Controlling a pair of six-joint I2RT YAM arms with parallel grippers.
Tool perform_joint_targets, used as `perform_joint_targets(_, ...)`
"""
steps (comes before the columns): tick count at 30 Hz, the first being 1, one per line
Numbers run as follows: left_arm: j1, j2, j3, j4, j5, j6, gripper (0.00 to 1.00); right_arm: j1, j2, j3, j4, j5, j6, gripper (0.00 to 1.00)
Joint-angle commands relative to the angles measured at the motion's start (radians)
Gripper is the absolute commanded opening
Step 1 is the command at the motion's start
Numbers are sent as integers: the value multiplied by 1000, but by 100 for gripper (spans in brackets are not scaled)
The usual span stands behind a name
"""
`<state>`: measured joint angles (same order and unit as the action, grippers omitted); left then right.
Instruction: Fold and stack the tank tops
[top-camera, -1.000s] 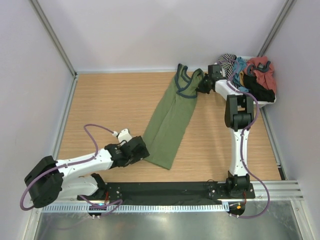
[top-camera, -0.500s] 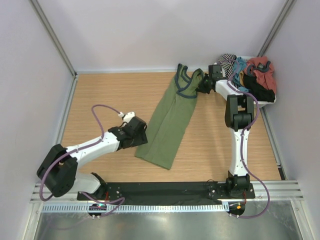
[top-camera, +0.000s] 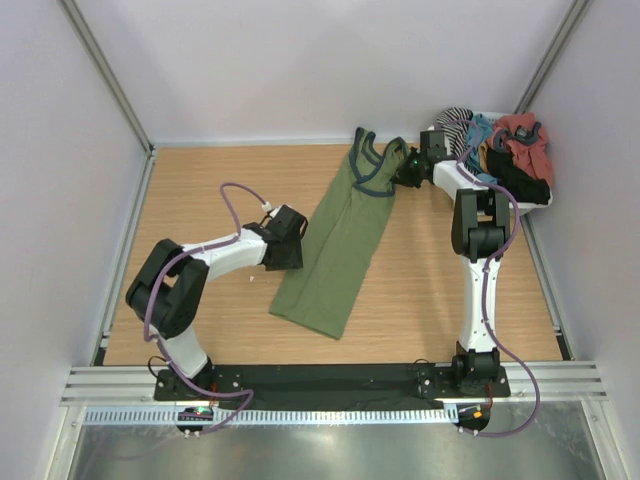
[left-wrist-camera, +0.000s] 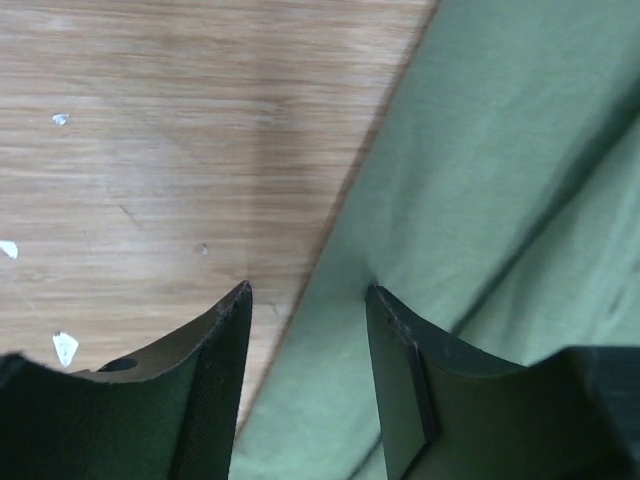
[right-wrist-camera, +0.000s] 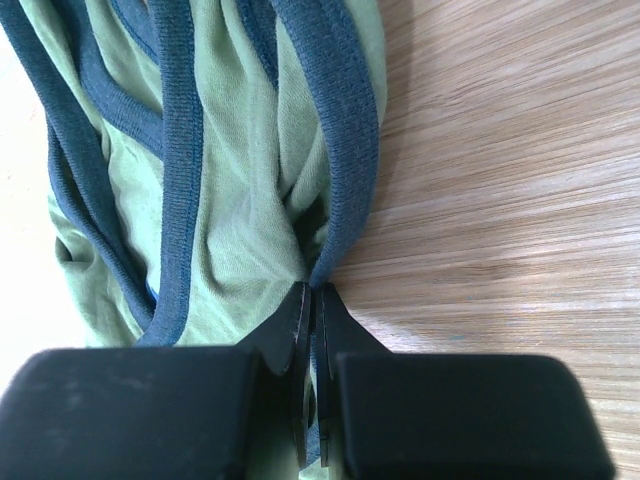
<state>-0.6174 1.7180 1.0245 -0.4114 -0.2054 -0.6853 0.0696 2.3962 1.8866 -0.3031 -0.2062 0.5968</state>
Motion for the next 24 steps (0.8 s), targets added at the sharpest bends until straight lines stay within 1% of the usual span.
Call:
perform_joint_targets(1,8,54,43,22,41,43,50,2,-26,-18,-10,-18,-19,4)
perform_joint_targets(3,8,71,52,23,79,41,49,1,-25,-17,-7,-16,-20,4)
perform_joint_targets(5,8,84,45,36,107,32,43,1,-22,-15,-7,-19,-22,4)
perform_joint_targets(8,8,91,16,59,153,18,29,1,-16,-7,-10,-19,-20,4)
perform_joint_targets(9,8,89,6,63,158,6,21,1,-11,0,-10,-21,-19,4)
perform_joint_targets(12,5,68,-49,82,170,-14,3,2,6,19,-25,-22,-20,4)
perform_joint_targets(13,2,57,-64,88,167,-34,0,2,7,22,-28,-24,-19,4)
perform_joint_targets(16,-37,-4,-159,92,124,-80,0,4,18,32,-31,-38,-19,3)
perform_joint_targets(24,-153,-147,-326,175,113,-269,0,55,43,80,-54,-67,-49,2)
